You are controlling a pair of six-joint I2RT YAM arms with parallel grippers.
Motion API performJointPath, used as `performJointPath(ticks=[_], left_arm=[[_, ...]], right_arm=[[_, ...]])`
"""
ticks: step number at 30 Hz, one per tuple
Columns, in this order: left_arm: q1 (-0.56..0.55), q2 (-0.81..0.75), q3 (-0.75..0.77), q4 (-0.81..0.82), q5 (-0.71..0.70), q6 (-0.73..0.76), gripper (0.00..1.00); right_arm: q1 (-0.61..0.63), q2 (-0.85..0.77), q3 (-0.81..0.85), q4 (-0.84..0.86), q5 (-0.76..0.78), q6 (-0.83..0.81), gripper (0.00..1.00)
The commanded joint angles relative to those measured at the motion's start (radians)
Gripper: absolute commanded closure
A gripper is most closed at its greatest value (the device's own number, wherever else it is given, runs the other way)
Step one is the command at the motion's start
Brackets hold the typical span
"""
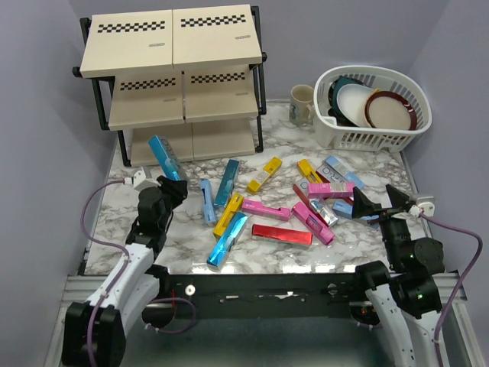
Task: Place and organize the toothpastes onto the shelf
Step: Place the toothpaste on the shelf.
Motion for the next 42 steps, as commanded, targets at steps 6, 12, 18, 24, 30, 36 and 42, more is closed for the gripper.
performJointPath(ticks=[6, 12, 18, 24, 30, 36, 42], left_arm=[[0.308, 0.378, 0.069, 0.557, 0.556, -0.131, 0.66], [0.402, 0.558, 0.137, 0.606, 0.679, -0.195, 0.65], [0.500, 0.687, 0.186, 0.654, 0.773, -0.255, 0.60], [0.555, 0.768, 0.233, 0.606, 0.822, -0.237, 0.57], [0.605, 0.871, 0.314, 0.555, 0.859, -0.237, 0.53], [0.611, 0.977, 0.403, 0.525, 0.896, -0.228, 0.50], [0.614, 1.055, 0.445, 0.516, 0.902, -0.245, 0.46]], right_arm=[[0.036, -0.282, 0.033, -0.031, 0.019, 0.007, 0.00], [0.045, -0.282, 0.039, -0.034, 0.016, 0.010, 0.00], [0.049, -0.284, 0.039, -0.036, 0.013, 0.009, 0.00], [0.051, -0.284, 0.039, -0.037, 0.013, 0.007, 0.00], [0.056, -0.282, 0.039, -0.039, 0.010, 0.006, 0.00], [0.063, -0.284, 0.036, -0.037, 0.011, 0.006, 0.00], [0.066, -0.284, 0.037, -0.039, 0.011, 0.004, 0.00]])
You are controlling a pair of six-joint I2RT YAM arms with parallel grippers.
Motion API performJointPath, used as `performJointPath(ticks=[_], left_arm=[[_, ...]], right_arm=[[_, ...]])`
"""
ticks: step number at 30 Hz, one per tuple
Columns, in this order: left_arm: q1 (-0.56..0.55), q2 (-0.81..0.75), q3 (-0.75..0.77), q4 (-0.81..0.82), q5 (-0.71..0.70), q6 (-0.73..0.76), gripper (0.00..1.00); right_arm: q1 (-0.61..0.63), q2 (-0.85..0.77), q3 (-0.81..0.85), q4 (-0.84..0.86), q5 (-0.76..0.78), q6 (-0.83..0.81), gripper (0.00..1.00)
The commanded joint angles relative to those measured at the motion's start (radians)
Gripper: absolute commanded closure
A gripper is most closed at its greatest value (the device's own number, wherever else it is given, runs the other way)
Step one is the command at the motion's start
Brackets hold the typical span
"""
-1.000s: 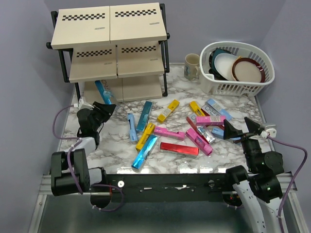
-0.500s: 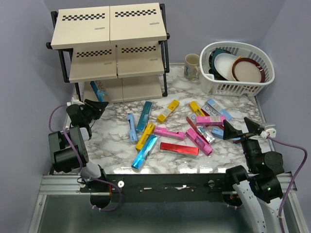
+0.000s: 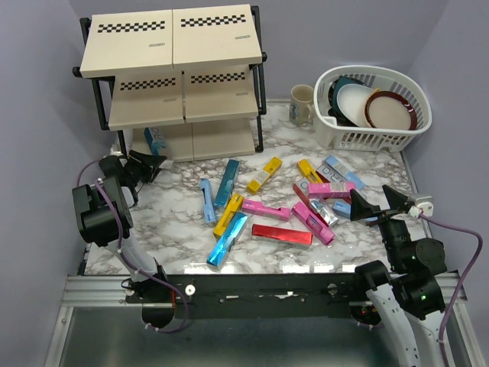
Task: Place and organize the toothpastes onto the shelf
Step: Place the toothpaste on the shelf.
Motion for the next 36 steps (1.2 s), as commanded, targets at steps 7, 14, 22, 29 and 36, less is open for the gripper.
performJointPath(ticks=[7, 14, 22, 29, 36], left_arm=[[0.022, 0.074, 0.046, -0.022, 0.018, -0.039, 0.34], [0.033, 0.058, 0.041, -0.039, -0.002, -0.063, 0.29], [0.037, -0.054, 0.019, -0.189, -0.097, 0.027, 0.05], [0.037, -0.202, -0.062, -0.275, -0.204, 0.108, 0.01], [-0.015, -0.478, -0.143, -0.472, -0.531, 0.271, 0.01]], right_arm=[[0.010, -0.283, 0.019, -0.015, 0.012, 0.001, 0.00], [0.014, -0.283, 0.022, -0.017, 0.009, 0.001, 0.00], [0.014, -0.285, 0.022, -0.018, 0.005, 0.003, 0.00], [0.017, -0.285, 0.024, -0.018, 0.001, 0.003, 0.00], [0.022, -0.283, 0.025, -0.020, -0.007, 0.004, 0.00]])
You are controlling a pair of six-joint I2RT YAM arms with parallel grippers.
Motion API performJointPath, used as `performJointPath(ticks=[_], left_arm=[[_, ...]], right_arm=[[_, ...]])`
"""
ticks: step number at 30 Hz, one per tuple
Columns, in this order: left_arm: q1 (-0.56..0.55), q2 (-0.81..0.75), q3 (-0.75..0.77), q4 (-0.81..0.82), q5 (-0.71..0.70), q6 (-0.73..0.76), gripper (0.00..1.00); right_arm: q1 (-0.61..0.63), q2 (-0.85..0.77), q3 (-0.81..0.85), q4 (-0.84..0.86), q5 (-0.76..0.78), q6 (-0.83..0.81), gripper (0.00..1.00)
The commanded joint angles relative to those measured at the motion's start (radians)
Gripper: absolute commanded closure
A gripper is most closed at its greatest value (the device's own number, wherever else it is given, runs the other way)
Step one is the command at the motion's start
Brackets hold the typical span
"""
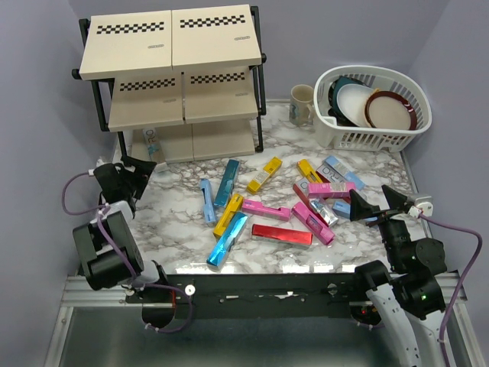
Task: Place and organize the toothpastes onto the shelf
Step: Place the toothpaste on the shelf.
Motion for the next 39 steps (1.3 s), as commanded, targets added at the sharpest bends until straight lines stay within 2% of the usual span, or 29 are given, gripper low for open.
performJointPath(ticks=[1, 3, 9, 12, 16, 26, 35, 39], left_arm=[[-0.057, -0.161, -0.014, -0.169, -0.298, 0.160, 0.01], [-0.123, -0.199, -0.002, -0.197, -0.434, 0.206, 0.01], [-0.267, -0.144, 0.107, -0.303, -0.591, 0.361, 0.01], [-0.318, -0.121, 0.128, -0.306, -0.663, 0.420, 0.01], [-0.333, -0.075, 0.154, -0.292, -0.674, 0.447, 0.01], [-0.356, 0.022, 0.216, -0.286, -0.648, 0.521, 0.12], [-0.393, 0.048, 0.224, -0.265, -0.679, 0.544, 0.12], [-0.394, 0.084, 0.254, -0.262, -0.682, 0.567, 0.16]], right_arm=[[0.016, -0.283, 0.027, -0.021, -0.006, 0.004, 0.00], [0.018, -0.285, 0.028, -0.021, -0.006, 0.004, 0.00], [0.022, -0.285, 0.031, -0.024, -0.005, 0.006, 0.00], [0.028, -0.285, 0.031, -0.024, -0.003, 0.007, 0.00], [0.031, -0.285, 0.031, -0.027, -0.002, 0.006, 0.00], [0.036, -0.283, 0.030, -0.024, 0.003, 0.004, 0.00], [0.039, -0.283, 0.031, -0.025, 0.003, 0.004, 0.00], [0.042, -0.283, 0.031, -0.025, 0.003, 0.003, 0.00]])
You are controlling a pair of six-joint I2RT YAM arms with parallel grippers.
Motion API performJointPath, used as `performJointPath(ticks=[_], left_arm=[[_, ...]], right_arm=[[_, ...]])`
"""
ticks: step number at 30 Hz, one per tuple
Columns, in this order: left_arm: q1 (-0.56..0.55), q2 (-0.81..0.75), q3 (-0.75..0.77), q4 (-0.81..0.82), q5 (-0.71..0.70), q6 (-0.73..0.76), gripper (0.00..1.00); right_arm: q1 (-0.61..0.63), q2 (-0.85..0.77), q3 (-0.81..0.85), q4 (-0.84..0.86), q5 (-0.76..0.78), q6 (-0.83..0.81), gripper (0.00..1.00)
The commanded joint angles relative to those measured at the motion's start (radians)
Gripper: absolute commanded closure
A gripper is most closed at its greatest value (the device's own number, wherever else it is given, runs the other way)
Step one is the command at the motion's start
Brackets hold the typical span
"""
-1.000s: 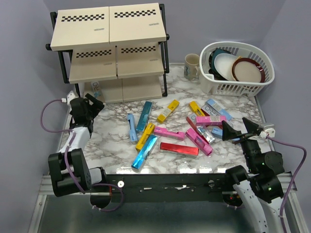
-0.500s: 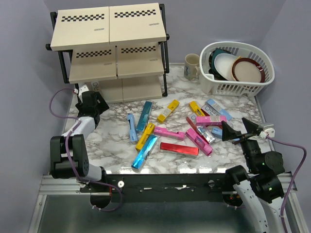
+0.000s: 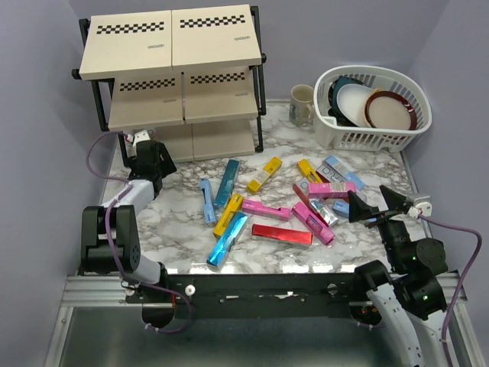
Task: Place and organize the toothpastes onto the shelf
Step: Place the toothpaste on the shelf.
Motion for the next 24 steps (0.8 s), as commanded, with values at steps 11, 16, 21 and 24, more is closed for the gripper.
performJointPath(ticks=[11, 16, 21, 24], left_arm=[[-0.001, 0.069, 0.057, 0.049, -0.008, 0.190, 0.47], [0.009, 0.067, 0.069, 0.038, 0.026, 0.300, 0.48], [0.054, 0.072, 0.086, 0.017, 0.089, 0.357, 0.47], [0.068, 0.055, 0.074, 0.009, 0.095, 0.346, 0.39]], right_arm=[[0.012, -0.285, 0.026, -0.018, 0.006, 0.000, 0.00], [0.013, -0.285, 0.028, -0.021, 0.003, 0.003, 0.00], [0.017, -0.285, 0.031, -0.025, 0.003, 0.003, 0.00], [0.018, -0.285, 0.031, -0.025, 0.003, 0.003, 0.00]])
